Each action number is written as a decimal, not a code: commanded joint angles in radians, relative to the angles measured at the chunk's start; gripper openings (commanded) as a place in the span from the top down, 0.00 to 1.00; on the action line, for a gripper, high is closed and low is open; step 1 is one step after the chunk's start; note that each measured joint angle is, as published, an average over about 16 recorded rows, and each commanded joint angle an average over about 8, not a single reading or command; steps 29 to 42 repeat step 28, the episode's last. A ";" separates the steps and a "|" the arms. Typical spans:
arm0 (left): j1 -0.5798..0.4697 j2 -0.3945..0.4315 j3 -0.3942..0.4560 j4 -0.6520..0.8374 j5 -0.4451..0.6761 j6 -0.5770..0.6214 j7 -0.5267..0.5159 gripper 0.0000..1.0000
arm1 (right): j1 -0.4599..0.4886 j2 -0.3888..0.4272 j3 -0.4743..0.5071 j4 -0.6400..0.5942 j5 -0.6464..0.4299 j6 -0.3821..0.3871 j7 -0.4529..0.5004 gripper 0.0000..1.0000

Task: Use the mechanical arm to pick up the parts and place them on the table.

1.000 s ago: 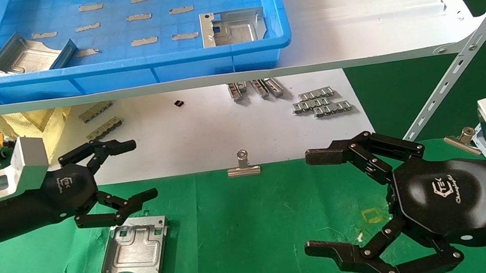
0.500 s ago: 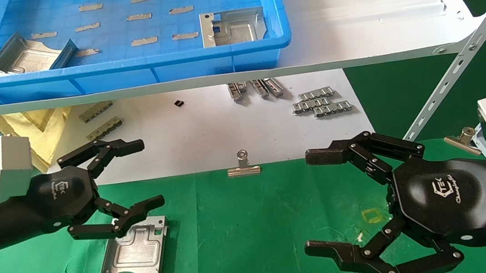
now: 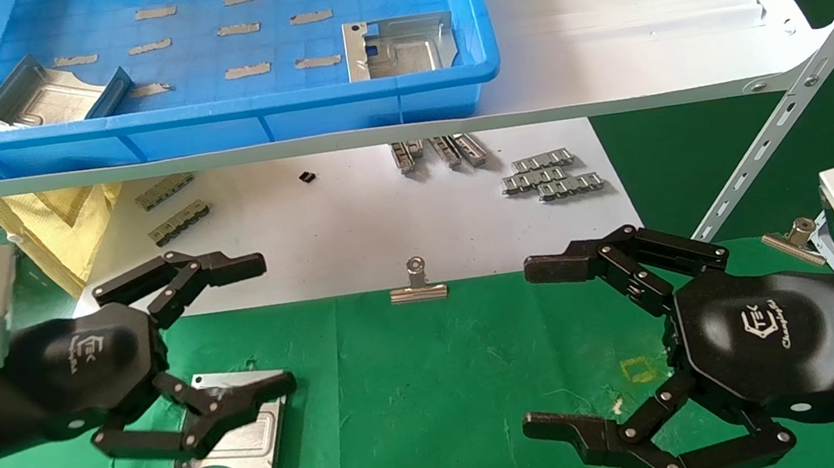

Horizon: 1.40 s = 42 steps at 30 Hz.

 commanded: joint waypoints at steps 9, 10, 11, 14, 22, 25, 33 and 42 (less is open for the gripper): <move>0.086 -0.045 -0.067 -0.205 -0.041 -0.018 -0.132 0.00 | 0.000 0.000 0.000 0.000 0.000 0.000 0.000 0.00; 0.095 -0.050 -0.073 -0.225 -0.045 -0.020 -0.145 0.00 | 0.000 0.000 0.000 0.000 0.000 0.000 0.000 0.00; 0.102 -0.054 -0.079 -0.242 -0.048 -0.021 -0.156 0.00 | 0.000 0.000 0.000 0.000 0.000 0.000 0.000 0.00; 0.121 -0.064 -0.093 -0.289 -0.058 -0.025 -0.184 0.00 | 0.000 0.000 0.000 0.000 0.000 0.000 0.000 0.00; 0.140 -0.074 -0.108 -0.331 -0.068 -0.029 -0.202 0.00 | 0.000 0.000 0.000 0.000 0.000 0.000 0.000 0.00; 0.137 -0.072 -0.106 -0.324 -0.067 -0.029 -0.200 0.00 | 0.000 0.000 0.000 0.000 0.000 0.000 0.000 0.00; 0.136 -0.072 -0.105 -0.320 -0.067 -0.029 -0.199 0.00 | 0.000 0.000 0.000 0.000 0.000 0.000 0.000 0.00; 0.136 -0.072 -0.105 -0.320 -0.067 -0.029 -0.199 0.00 | 0.000 0.000 0.000 0.000 0.000 0.000 0.000 0.00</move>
